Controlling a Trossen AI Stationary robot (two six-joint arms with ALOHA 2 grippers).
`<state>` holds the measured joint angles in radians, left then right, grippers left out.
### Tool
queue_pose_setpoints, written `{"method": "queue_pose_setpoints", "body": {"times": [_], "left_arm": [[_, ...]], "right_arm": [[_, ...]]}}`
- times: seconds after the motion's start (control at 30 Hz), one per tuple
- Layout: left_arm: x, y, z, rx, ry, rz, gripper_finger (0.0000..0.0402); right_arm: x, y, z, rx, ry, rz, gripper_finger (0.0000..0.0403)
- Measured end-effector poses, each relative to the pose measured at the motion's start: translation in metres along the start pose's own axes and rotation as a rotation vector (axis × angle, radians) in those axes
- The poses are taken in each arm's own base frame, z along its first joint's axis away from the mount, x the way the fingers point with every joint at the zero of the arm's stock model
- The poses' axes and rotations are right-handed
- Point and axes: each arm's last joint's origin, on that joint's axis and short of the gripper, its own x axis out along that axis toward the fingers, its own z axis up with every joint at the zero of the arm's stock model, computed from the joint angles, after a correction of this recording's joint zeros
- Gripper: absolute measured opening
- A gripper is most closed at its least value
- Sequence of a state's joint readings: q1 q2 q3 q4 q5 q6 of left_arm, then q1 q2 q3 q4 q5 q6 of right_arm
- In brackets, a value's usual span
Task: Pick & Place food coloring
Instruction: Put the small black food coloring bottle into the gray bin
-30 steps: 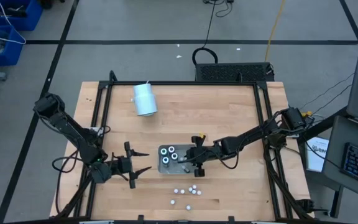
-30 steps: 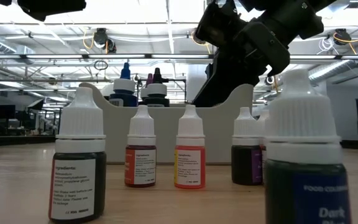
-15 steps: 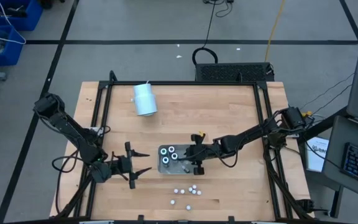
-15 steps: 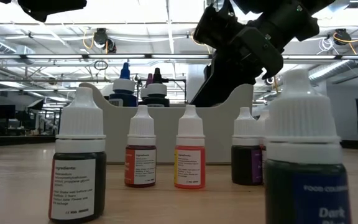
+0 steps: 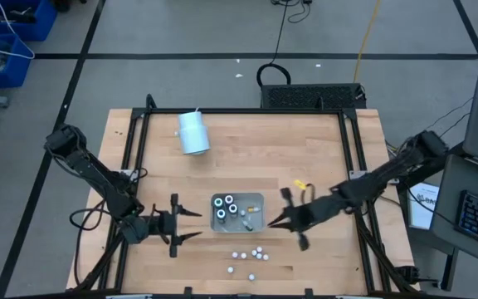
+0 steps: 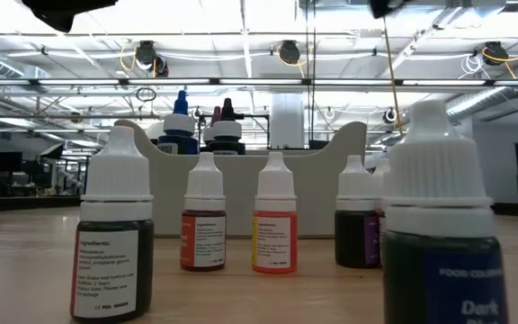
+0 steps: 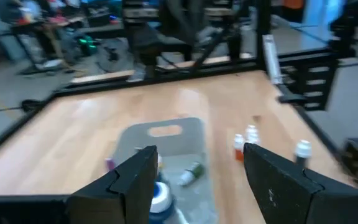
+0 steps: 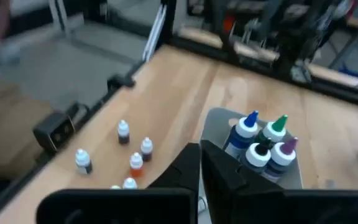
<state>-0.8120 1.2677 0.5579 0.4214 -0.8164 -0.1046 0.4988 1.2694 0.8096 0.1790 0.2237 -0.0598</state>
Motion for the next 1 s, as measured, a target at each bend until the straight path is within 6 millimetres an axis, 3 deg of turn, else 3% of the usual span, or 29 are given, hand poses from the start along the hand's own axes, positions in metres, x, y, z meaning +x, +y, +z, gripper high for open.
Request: {"method": "queue_pose_setpoints", "body": {"times": [0.17,0.3,0.4,0.6,0.87,1.0], "left_arm": [[0.011,-0.01,-0.009,0.015,0.031,-0.072,0.0241],[0.029,-0.026,-0.014,0.041,0.077,-0.124,0.0241],[0.047,-0.048,-0.006,0.074,0.122,-0.182,0.0241],[0.087,-0.084,0.018,0.126,0.399,-0.178,0.0241],[0.134,-0.105,0.048,0.034,0.688,-0.28,0.0241],[0.152,-0.108,0.048,-0.005,0.771,-0.312,0.0241]], "right_arm": [[-0.029,-0.002,-0.047,0.066,-0.116,-0.021,0.0002],[-0.038,-0.009,-0.075,0.094,-0.147,-0.087,0.0002],[-0.039,-0.012,-0.088,0.095,-0.129,-0.102,0.0001],[-0.04,-0.018,-0.098,0.104,-0.103,-0.129,0.0001],[-0.04,-0.017,-0.099,0.12,-0.1,-0.122,0.0001],[-0.04,-0.017,-0.099,0.12,-0.1,-0.12,0.0001]]}}
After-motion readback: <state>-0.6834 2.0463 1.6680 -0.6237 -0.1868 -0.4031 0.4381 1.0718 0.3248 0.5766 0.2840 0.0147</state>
